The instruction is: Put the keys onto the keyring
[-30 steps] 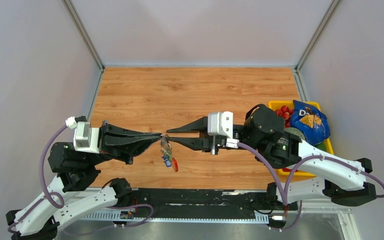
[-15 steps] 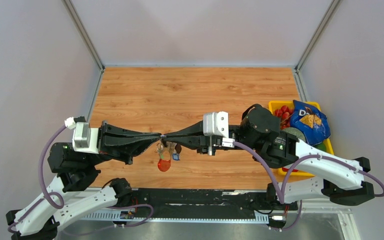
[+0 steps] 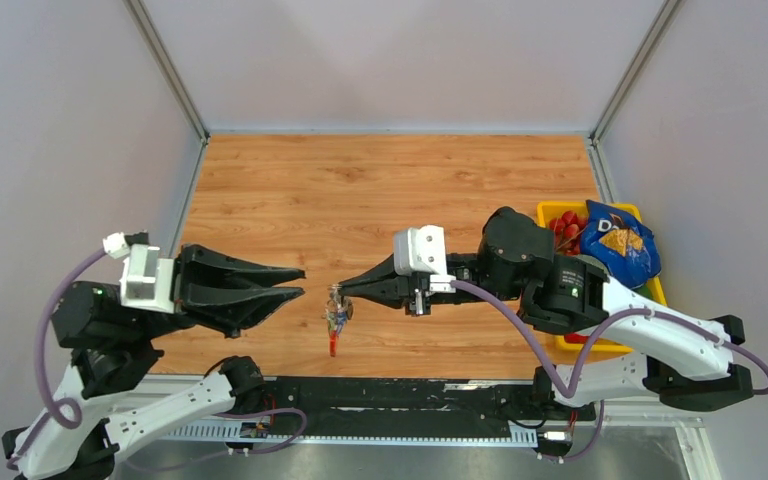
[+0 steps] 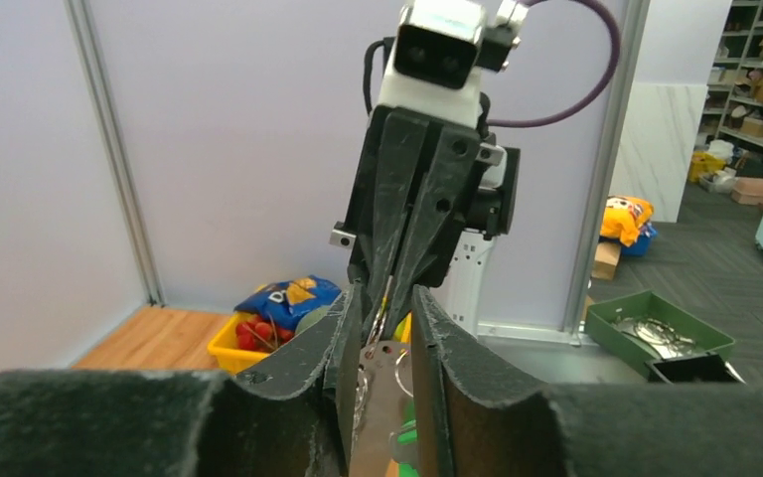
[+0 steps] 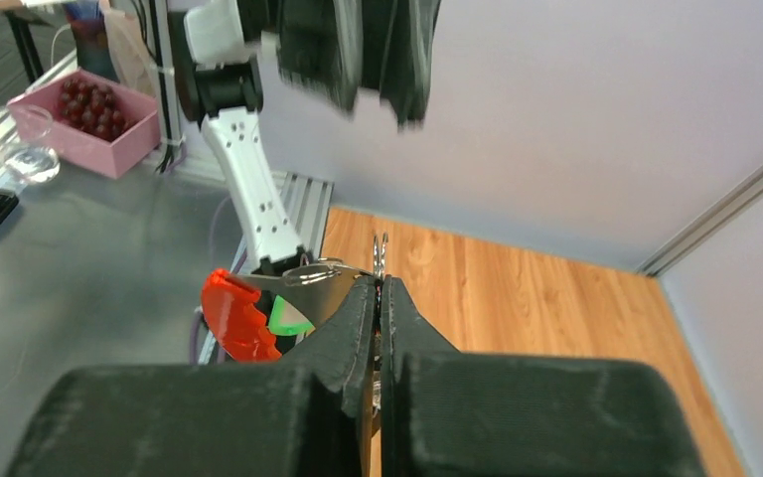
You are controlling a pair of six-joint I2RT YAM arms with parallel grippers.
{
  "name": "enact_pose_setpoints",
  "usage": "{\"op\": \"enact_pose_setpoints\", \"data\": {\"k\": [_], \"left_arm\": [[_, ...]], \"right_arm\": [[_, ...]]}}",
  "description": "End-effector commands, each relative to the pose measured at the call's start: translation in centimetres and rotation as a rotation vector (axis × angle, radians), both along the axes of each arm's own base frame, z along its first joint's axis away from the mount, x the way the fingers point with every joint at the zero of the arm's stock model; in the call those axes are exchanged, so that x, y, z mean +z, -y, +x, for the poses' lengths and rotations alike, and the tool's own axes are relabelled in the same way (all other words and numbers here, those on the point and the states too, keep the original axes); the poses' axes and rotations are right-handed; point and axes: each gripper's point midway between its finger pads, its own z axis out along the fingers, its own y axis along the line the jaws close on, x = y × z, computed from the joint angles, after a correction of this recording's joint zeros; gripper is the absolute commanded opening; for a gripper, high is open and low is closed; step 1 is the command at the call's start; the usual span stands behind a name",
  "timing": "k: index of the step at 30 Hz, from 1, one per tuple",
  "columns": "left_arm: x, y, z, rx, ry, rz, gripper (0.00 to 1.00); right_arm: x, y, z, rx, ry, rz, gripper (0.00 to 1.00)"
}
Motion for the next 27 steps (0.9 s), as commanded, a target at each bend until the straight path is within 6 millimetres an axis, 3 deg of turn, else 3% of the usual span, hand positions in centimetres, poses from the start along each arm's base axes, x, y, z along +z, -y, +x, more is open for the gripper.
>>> {"op": "enact_pose_setpoints", "data": {"k": [1,7,14,27], "left_arm": [[-1.1,-1.6,-0.9,0.021,-0.016,0.120,0.36],[-4.2,-0.5,-0.6,-0.008,-0.115,0.285,0.43],[-7.8,1.8,-0.6,-0.098,-0.222,0.448,0.44],[-12.1,2.4,-0.6,-0.139,-0.316,0.634,0.43]], "right_arm": [[-0.4,1.7,-0.8,0.012,-0.067,-0.082,0.00],[-2.9,1.9,-1.9,0.053,-0.165,-0.221,0.00],[-6.5,1.1,-2.8,0.086,-0.281,-0.377,0.00],[-8.8,-0.1,-2.3,0.072,-0.364,-0.478,0.00]]}}
